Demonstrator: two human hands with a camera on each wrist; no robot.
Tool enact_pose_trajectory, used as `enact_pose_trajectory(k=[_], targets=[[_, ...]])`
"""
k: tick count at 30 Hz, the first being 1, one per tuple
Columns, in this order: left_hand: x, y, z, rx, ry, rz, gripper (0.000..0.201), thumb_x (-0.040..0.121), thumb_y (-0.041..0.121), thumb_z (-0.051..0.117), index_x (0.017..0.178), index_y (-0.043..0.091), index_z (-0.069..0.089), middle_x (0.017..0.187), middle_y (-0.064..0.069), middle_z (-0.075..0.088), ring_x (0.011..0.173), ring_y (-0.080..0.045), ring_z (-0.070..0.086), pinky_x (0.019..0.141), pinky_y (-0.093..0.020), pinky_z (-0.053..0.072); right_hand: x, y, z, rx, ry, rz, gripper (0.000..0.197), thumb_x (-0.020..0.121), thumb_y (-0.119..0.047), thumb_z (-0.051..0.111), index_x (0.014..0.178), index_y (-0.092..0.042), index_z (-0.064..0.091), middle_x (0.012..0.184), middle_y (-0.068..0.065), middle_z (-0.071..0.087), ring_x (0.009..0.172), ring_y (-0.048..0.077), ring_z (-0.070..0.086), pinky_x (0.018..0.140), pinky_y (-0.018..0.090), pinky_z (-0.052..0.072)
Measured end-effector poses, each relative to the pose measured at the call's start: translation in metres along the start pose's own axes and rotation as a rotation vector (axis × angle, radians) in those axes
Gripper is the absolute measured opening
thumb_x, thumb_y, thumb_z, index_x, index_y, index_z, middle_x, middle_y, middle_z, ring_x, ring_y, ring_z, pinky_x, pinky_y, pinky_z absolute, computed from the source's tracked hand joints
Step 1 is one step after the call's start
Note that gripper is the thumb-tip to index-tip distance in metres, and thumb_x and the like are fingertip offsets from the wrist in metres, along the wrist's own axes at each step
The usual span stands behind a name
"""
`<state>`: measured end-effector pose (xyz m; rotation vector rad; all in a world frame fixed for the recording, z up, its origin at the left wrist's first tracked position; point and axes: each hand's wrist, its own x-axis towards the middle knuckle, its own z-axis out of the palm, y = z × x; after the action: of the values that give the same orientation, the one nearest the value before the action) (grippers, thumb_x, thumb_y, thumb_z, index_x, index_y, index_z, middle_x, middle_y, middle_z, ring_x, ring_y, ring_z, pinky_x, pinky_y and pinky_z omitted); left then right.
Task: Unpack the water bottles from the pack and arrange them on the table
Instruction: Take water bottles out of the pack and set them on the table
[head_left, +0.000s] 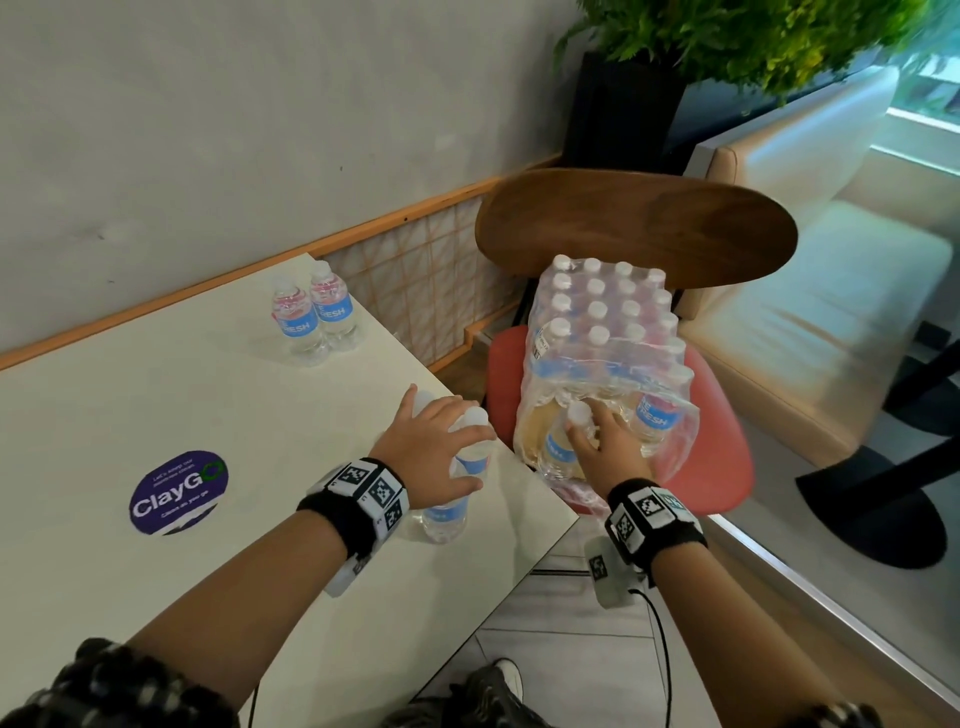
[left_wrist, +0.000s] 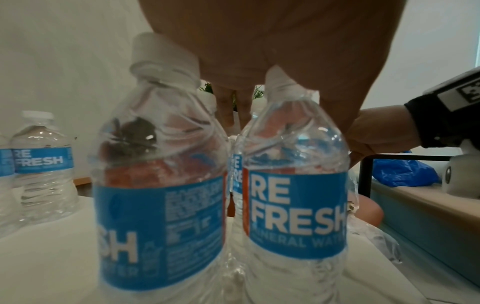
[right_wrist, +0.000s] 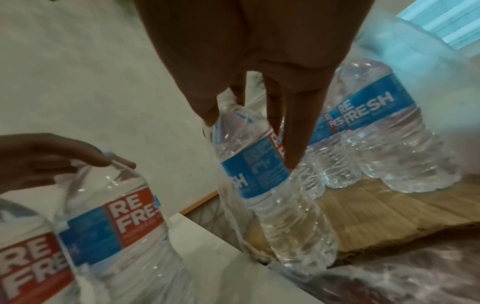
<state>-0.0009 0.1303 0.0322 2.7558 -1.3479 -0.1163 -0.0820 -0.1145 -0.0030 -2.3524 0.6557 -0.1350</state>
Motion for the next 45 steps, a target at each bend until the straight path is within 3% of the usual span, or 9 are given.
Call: enact_pose_trajectory(k=[8,11,15,18,23,29,37,42,45], targets=[[0.001,-0.002,0.0,0.035,-0.022,0.001,0.07,0.079,0.069,0.049,0.142,0.048,0.026,0.157,0.004,0.018,0.147,-0.018,0.009,0.115,-0.059,0.0,-0.033,-0.03,0.011,0.128,-0.097,-0.241,0.039,0.087,-0.034,0.062,0.124,-0.027,0.052,0.117,-0.001,0.056,0.099,0.015,0.058,0.084,0.027,0.047],[-0.002,-0.005,0.001,-0.031,0.041,0.038,0.083,0.073,0.078,0.045,0.145,0.047,0.015,0.155,0.006,0.024,0.146,-0.018,0.015,0.115,-0.058,0.006,-0.042,-0.032,0.031,0.168,-0.192,-0.282,0.039,0.085,-0.037,0.063,0.122,-0.03,0.053,0.114,-0.003,0.058,0.098,0.012,0.058,0.09,0.036,0.051],[-0.011,-0.014,-0.001,-0.234,0.218,0.042,0.077,0.081,0.074,0.04,0.146,0.035,0.025,0.151,0.007,0.033,0.142,-0.015,0.025,0.117,-0.046,0.02,-0.049,-0.034,0.039,0.228,-0.205,-0.255,0.038,0.084,-0.037,0.063,0.119,-0.037,0.05,0.118,-0.007,0.057,0.103,0.007,0.057,0.09,0.022,0.047],[-0.02,-0.025,0.009,-0.236,0.407,-0.004,0.057,0.092,0.054,0.037,0.137,0.02,0.044,0.139,-0.002,0.047,0.126,-0.022,0.044,0.101,-0.037,0.044,-0.052,-0.035,0.04,0.291,-0.234,-0.193,0.037,0.085,-0.032,0.064,0.116,-0.038,0.048,0.12,-0.008,0.058,0.106,0.008,0.057,0.088,0.014,0.043],[-0.019,-0.027,0.016,-0.131,0.413,-0.27,0.051,0.088,0.045,0.036,0.128,0.017,0.05,0.117,-0.006,0.053,0.094,-0.025,0.056,0.06,-0.033,0.054,-0.058,-0.035,0.046,0.285,-0.238,-0.142,0.04,0.087,-0.035,0.059,0.125,-0.032,0.046,0.12,-0.008,0.059,0.108,0.013,0.056,0.098,0.036,0.046],[-0.006,-0.022,0.003,-0.194,0.23,-0.435,0.044,0.097,0.044,0.038,0.134,0.02,0.041,0.11,-0.005,0.06,0.1,-0.026,0.056,0.073,-0.037,0.047,-0.06,-0.038,0.047,0.274,-0.256,-0.157,0.052,0.082,-0.037,0.067,0.128,-0.034,0.042,0.125,-0.008,0.055,0.113,0.013,0.052,0.099,0.035,0.044],[-0.024,-0.036,0.004,-0.269,0.246,-0.481,0.038,0.098,0.041,0.039,0.125,0.015,0.047,0.099,-0.01,0.063,0.092,-0.027,0.057,0.069,-0.035,0.044,-0.066,-0.045,0.05,0.345,-0.28,-0.154,0.059,0.076,-0.034,0.075,0.124,-0.037,0.042,0.119,-0.011,0.058,0.11,0.009,0.054,0.092,0.03,0.043],[-0.047,-0.054,0.006,-0.346,0.248,-0.536,0.037,0.097,0.04,0.043,0.126,0.018,0.047,0.102,-0.01,0.062,0.096,-0.029,0.056,0.074,-0.035,0.044,-0.063,-0.039,0.062,0.481,-0.323,-0.065,0.085,0.064,-0.04,0.081,0.133,-0.038,0.033,0.129,-0.009,0.052,0.115,0.008,0.054,0.093,0.043,0.051],[-0.063,-0.067,0.005,-0.357,0.232,-0.547,0.038,0.096,0.042,0.043,0.126,0.019,0.047,0.105,-0.009,0.061,0.1,-0.029,0.056,0.077,-0.035,0.044,-0.059,-0.036,0.068,0.539,-0.39,-0.009,0.094,0.069,-0.026,0.082,0.139,-0.046,0.021,0.136,-0.01,0.044,0.118,0.015,0.051,0.076,0.035,0.056]])
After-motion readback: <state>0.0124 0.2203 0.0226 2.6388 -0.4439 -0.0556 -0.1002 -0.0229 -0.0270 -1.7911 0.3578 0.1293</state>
